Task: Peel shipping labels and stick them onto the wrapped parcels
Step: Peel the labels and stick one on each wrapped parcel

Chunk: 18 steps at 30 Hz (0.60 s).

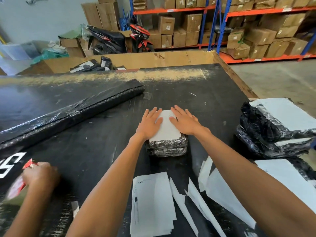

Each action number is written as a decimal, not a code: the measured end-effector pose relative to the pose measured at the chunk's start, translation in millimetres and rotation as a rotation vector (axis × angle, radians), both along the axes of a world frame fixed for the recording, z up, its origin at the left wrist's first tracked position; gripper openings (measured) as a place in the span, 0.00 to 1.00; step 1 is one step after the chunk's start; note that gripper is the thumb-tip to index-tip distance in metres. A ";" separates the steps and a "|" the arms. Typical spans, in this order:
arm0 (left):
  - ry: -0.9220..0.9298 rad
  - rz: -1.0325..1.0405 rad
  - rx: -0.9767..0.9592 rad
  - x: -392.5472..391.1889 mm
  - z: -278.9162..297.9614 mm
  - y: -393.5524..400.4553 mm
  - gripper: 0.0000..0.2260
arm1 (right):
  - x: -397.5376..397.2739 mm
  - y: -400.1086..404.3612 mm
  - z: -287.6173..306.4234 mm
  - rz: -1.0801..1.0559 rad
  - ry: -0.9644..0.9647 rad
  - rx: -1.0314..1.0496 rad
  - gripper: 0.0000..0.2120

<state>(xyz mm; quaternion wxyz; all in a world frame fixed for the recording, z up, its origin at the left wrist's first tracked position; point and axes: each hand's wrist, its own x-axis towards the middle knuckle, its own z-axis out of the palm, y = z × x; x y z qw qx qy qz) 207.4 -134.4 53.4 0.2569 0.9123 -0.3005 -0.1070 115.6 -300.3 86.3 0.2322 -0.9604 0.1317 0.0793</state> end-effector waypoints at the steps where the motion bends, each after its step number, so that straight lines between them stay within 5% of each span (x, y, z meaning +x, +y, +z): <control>1: 0.018 -0.003 -0.021 -4.3 2.9 0.3 0.30 | -1.8 -0.8 -2.0 0.012 0.007 0.044 0.31; 6: 0.079 -0.021 -0.155 -18.4 13.3 2.8 0.23 | -21.0 -10.4 0.3 0.093 -0.017 0.357 0.43; 10: 0.195 0.138 -0.352 -24.2 16.0 10.0 0.26 | -29.8 -13.5 -7.5 -0.076 -0.099 0.560 0.44; 13: 0.232 0.367 -0.410 -34.0 15.9 12.1 0.32 | -31.0 -9.9 -14.5 -0.229 -0.132 0.678 0.41; 18: 0.263 0.439 -0.533 -38.7 16.4 14.0 0.29 | -30.9 1.3 -18.3 -0.297 -0.163 0.635 0.30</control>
